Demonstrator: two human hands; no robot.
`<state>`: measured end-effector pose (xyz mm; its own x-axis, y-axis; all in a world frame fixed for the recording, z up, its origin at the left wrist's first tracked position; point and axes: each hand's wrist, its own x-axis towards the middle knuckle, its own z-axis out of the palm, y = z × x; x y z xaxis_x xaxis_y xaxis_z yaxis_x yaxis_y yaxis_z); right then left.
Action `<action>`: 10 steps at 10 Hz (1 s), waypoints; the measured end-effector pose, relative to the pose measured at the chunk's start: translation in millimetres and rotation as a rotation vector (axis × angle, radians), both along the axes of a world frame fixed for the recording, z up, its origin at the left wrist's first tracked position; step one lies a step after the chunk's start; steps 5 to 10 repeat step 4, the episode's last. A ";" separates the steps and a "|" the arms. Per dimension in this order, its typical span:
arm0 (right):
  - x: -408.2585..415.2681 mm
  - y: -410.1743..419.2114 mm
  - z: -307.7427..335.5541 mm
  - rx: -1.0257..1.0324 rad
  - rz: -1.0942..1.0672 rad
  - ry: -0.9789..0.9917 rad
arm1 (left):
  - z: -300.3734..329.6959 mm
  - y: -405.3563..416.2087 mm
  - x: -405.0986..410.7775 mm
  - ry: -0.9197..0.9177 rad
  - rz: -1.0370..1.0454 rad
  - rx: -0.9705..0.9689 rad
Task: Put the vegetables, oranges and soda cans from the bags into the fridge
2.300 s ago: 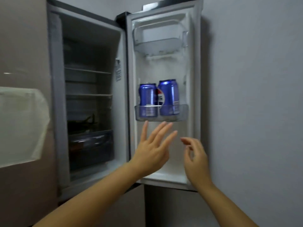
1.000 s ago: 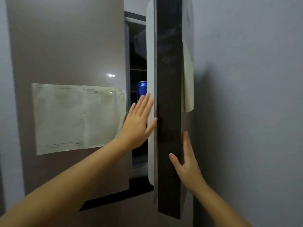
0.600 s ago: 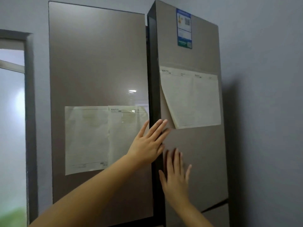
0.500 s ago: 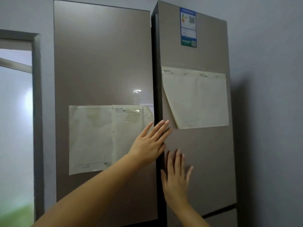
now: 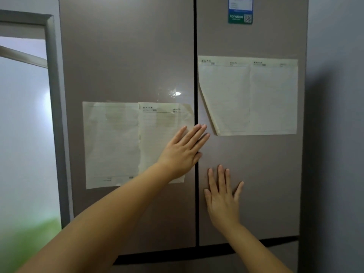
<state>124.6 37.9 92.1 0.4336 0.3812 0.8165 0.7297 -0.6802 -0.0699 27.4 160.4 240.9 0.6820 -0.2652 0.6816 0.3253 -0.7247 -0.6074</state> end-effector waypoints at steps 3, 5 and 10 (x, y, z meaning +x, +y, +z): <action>-47.4 -71.7 67.3 -0.344 0.273 0.504 | -38.8 -50.2 -26.5 0.135 -0.078 -0.231; -68.7 -123.4 113.3 -0.474 0.332 0.700 | -124.3 -51.2 -64.5 0.216 -0.300 -0.317; -68.7 -123.4 113.3 -0.474 0.332 0.700 | -124.3 -51.2 -64.5 0.216 -0.300 -0.317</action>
